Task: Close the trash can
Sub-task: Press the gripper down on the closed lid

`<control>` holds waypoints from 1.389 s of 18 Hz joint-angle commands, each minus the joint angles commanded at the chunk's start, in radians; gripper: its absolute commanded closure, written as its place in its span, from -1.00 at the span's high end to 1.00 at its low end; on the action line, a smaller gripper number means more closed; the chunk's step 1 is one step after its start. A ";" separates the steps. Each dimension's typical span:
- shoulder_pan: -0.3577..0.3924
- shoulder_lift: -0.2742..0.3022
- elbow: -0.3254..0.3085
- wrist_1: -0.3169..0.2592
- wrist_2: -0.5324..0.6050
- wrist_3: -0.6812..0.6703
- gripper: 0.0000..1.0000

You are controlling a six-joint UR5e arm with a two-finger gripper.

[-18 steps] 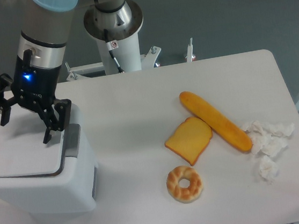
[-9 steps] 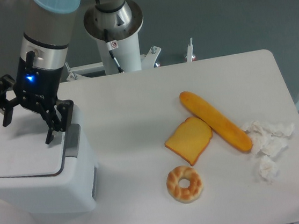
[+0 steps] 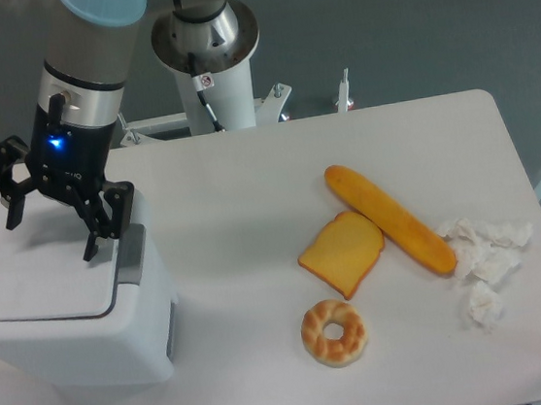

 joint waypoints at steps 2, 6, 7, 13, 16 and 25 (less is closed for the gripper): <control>0.005 0.000 0.000 0.000 0.000 0.000 1.00; 0.011 0.002 0.000 0.002 0.000 0.000 1.00; 0.012 0.000 0.000 0.002 0.000 0.000 1.00; 0.012 0.000 -0.002 0.000 0.000 0.000 1.00; 0.012 0.002 -0.005 0.000 0.000 0.000 1.00; 0.015 0.005 -0.020 0.002 0.000 0.000 1.00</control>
